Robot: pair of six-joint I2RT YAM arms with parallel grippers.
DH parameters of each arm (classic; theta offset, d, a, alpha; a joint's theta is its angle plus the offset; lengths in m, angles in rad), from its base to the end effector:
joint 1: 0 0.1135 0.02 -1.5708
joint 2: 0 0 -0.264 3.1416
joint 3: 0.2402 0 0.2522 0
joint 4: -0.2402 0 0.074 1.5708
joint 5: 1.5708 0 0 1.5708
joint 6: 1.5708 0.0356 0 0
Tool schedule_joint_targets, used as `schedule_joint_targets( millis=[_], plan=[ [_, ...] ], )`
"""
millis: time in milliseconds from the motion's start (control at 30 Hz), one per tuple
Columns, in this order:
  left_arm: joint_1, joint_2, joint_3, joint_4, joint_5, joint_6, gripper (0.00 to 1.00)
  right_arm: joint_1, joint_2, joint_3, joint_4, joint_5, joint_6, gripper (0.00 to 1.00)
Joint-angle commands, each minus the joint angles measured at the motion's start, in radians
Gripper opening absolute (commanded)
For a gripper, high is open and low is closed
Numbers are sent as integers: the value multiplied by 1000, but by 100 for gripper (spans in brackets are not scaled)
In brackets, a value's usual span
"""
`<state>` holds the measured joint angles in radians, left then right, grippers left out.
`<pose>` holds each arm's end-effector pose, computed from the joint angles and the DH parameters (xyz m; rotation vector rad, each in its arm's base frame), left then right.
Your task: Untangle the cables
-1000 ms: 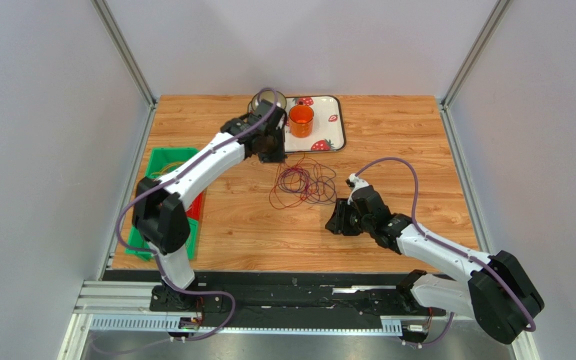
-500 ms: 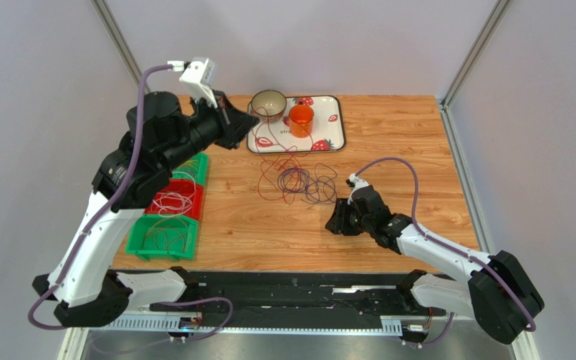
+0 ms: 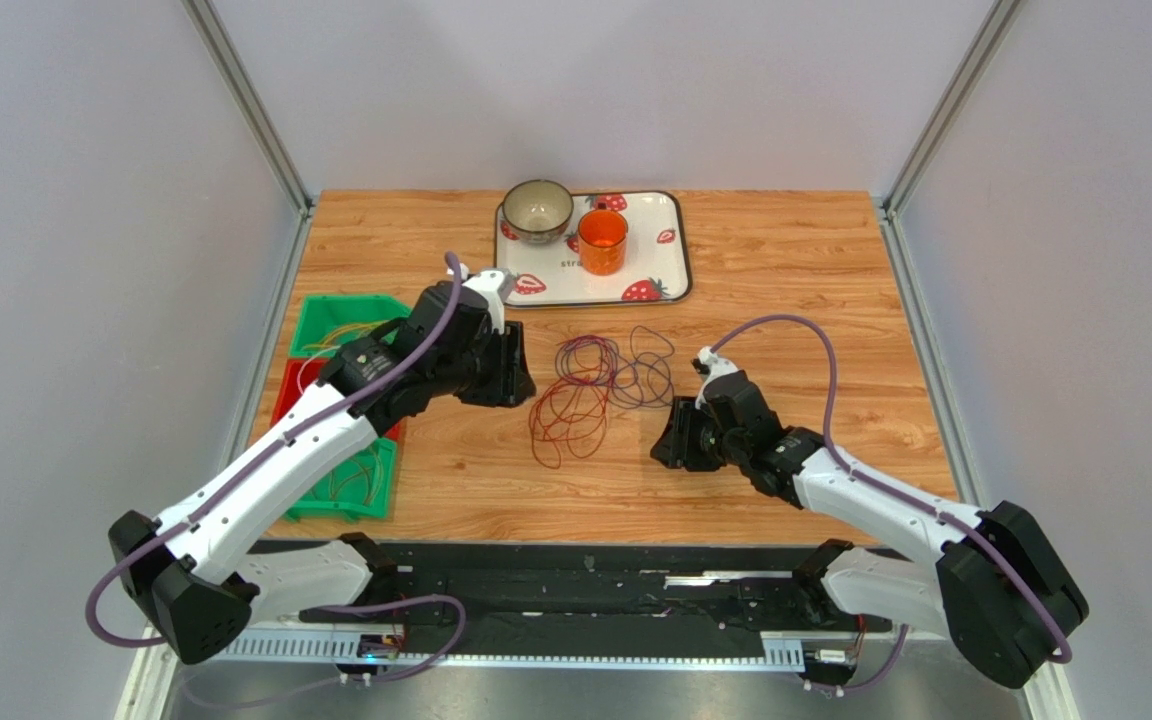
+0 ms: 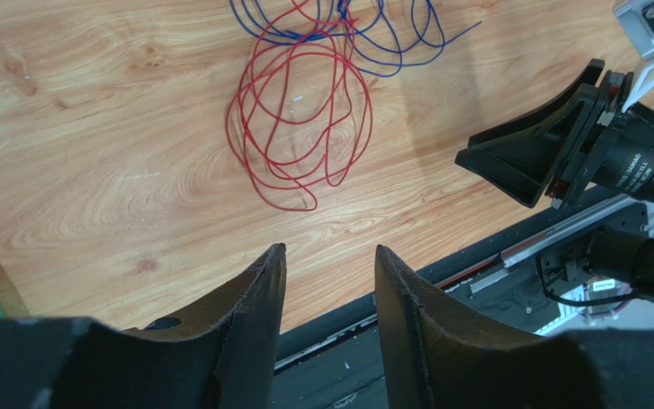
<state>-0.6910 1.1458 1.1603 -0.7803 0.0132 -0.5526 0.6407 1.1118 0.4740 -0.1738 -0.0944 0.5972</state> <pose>0.1802 -0.1496 0.3416 0.1744 2.4181 -0.6142 0.1671 0.1288 0.1731 -0.1012 2.4910 0.6728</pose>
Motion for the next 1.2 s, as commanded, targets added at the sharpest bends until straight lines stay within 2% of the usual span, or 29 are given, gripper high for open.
schedule_joint_targets(
  millis=[0,167,333,700,933,1033,1067,1167],
  plan=[
    [2,-78,13,9,-64,-17,52,4,-15,5,37,21,7,41],
    [2,-3,12,35,-44,-18,52,4,-10,9,34,25,10,40],
    [-4,127,-16,159,-27,-15,50,4,-7,9,31,28,12,41],
    [-73,481,91,237,-38,-33,47,2,-3,11,34,22,7,41],
    [-105,611,134,254,-56,-35,43,4,-3,9,39,16,3,41],
    [-105,647,159,234,-84,-38,31,4,-4,9,39,15,1,40],
    [-105,654,173,218,-99,-38,19,4,-4,9,39,15,1,41],
    [-105,635,209,158,-116,-36,0,2,-18,3,40,12,0,40]
  ],
)
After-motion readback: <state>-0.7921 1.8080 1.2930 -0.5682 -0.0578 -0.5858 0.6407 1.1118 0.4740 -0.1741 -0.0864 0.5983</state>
